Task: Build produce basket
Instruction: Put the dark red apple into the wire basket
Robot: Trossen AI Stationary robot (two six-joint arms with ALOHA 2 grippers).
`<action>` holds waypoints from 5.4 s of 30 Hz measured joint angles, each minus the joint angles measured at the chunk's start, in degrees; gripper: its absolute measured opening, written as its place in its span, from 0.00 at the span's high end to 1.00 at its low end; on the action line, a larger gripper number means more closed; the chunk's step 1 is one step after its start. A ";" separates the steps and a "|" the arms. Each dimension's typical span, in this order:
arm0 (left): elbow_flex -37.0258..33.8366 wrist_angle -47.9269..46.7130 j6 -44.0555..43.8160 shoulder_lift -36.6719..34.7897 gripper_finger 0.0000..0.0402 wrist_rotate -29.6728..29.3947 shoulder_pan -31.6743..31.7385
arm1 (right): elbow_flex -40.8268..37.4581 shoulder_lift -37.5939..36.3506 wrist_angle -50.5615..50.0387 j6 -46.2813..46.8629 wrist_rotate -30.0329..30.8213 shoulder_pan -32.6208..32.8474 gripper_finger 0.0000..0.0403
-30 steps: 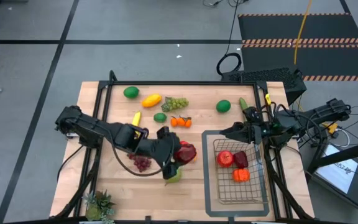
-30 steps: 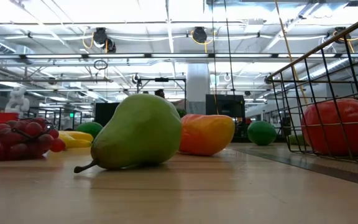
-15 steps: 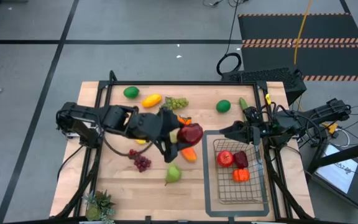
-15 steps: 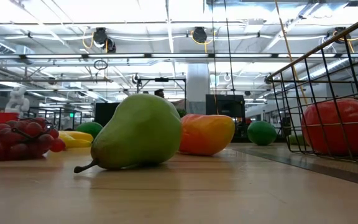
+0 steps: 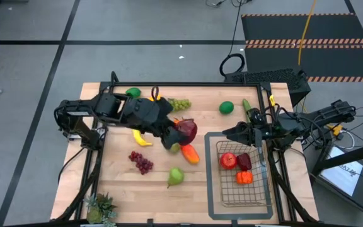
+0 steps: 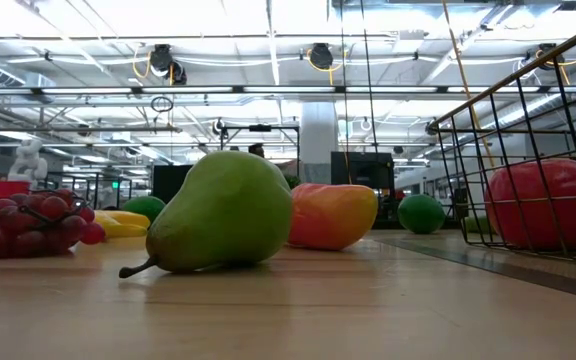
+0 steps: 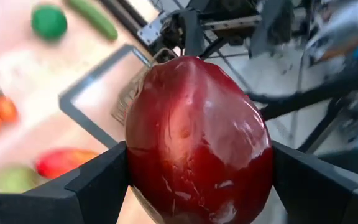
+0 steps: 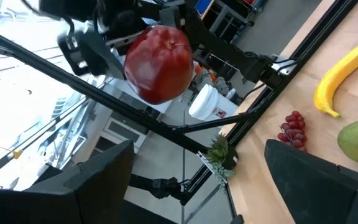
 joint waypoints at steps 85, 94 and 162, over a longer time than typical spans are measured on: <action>-0.04 3.87 40.05 0.24 0.14 -6.79 4.03 | 0.93 13.03 26.10 3.37 15.69 0.02 0.11; -0.13 -0.67 49.69 3.16 0.14 -3.81 2.97 | 1.33 13.84 21.17 15.44 7.39 -2.67 0.11; 0.00 4.02 44.49 8.89 0.01 -8.75 -0.85 | 1.33 18.21 13.73 19.77 -21.99 -15.47 0.27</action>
